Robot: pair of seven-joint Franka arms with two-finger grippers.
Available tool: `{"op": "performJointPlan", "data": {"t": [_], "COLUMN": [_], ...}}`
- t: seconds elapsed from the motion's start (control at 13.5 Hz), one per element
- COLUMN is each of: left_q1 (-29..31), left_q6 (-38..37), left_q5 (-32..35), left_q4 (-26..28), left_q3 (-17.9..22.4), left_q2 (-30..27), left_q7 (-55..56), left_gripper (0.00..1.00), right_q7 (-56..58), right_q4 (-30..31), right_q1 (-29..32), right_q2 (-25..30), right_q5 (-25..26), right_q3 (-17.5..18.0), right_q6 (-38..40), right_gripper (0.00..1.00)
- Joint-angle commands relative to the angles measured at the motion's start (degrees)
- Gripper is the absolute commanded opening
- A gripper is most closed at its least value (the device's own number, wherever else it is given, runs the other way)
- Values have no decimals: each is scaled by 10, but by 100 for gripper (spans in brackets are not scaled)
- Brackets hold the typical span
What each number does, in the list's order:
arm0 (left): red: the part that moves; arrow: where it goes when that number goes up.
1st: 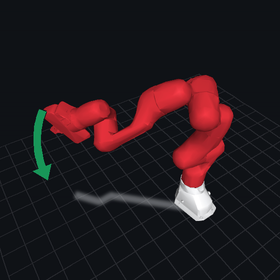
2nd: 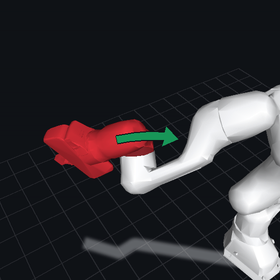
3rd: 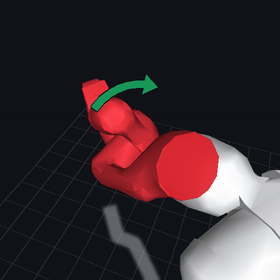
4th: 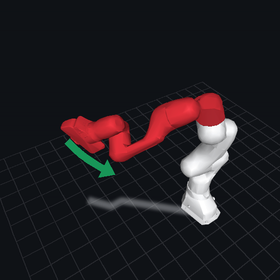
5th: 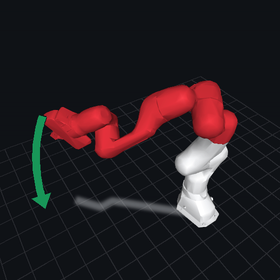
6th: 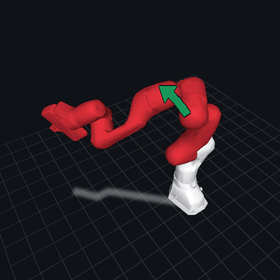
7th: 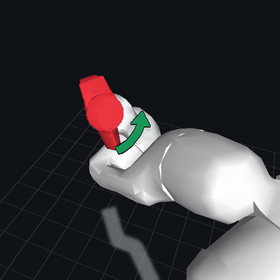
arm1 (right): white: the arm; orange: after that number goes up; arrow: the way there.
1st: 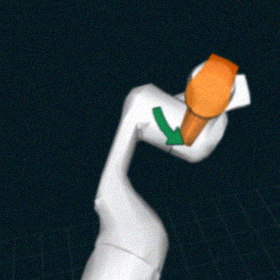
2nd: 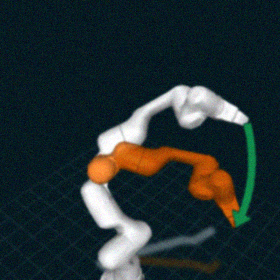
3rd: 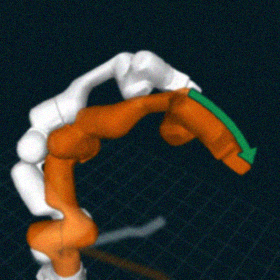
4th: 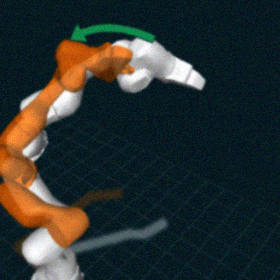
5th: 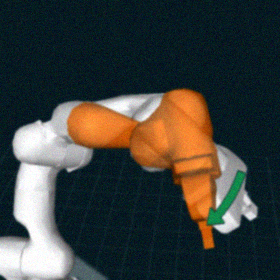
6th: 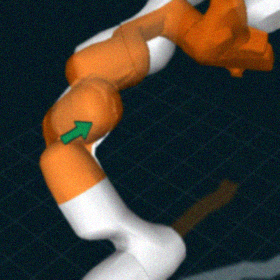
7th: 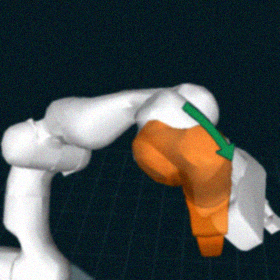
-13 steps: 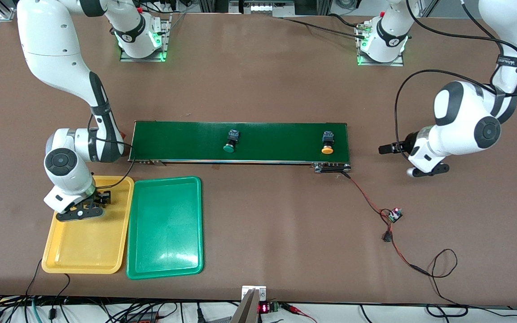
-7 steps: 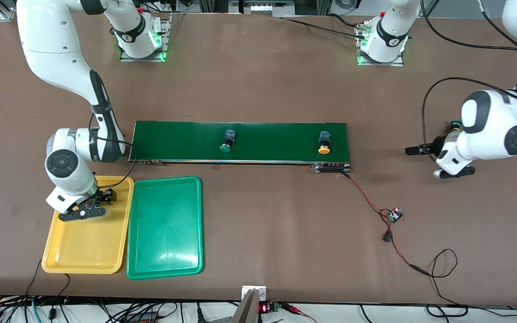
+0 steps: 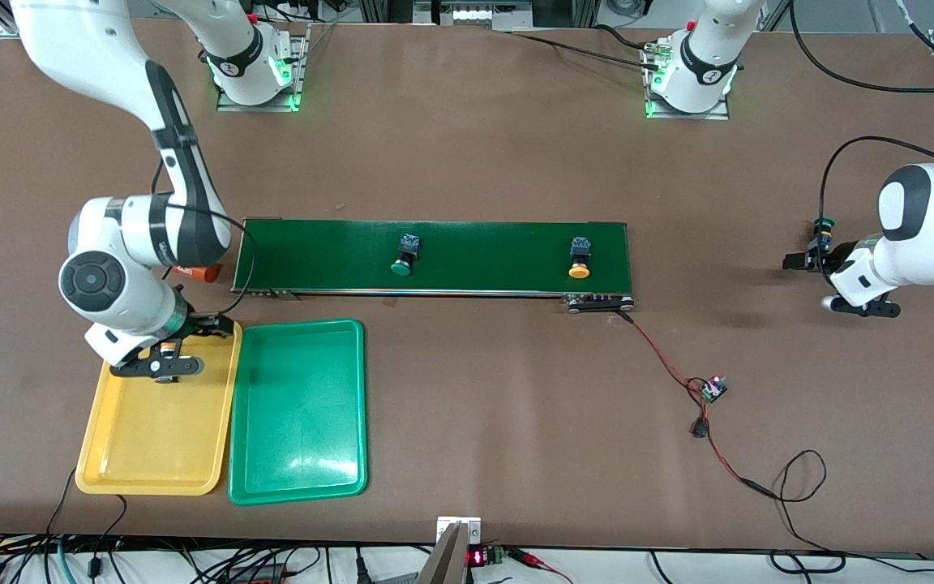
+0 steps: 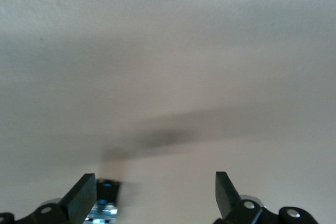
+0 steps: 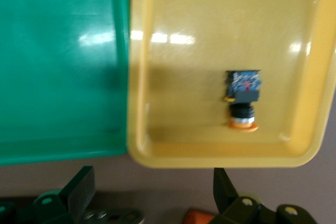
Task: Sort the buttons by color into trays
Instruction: 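Release the button into the yellow tray while the left gripper withdraws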
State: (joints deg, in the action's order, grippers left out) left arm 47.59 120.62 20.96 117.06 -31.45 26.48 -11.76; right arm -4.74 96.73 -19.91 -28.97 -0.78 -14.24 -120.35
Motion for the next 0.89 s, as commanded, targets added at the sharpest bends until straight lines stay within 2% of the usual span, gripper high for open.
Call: {"op": "performJointPlan", "data": {"t": [0.0, 0.15, 0.3, 0.44, 0.59, 0.82], "left_q1": [18, 29, 49, 53, 74, 86], "left_q6": [-7, -7, 0, 1, 13, 60], "left_q5": [35, 45, 61, 86, 87, 87], "left_q4": [-6, 1, 10, 11, 37, 76], "left_q3": [-8, -8, -9, -9, -9, -8], "left_q2": [3, 3, 6, 5, 4, 5], "left_q7": [-86, -140, -185, -188, -188, -188], "left_gripper": [100, 100, 100, 100, 100, 100], "right_q7": [-13, -39, -78, -106, -122, -123], "right_q4": [5, 5, 5, 5, 5, 10], "right_q1": [-5, -8, -13, -28, -46, -65], "right_q2": [21, 29, 36, 37, 37, 45], "right_q5": [-53, -85, -88, -105, -127, -128], "right_q3": [2, 2, 4, 4, 3, 0], "right_q6": [48, 81, 106, 114, 124, 144], "right_gripper": [100, 100, 100, 100, 100, 100]}}
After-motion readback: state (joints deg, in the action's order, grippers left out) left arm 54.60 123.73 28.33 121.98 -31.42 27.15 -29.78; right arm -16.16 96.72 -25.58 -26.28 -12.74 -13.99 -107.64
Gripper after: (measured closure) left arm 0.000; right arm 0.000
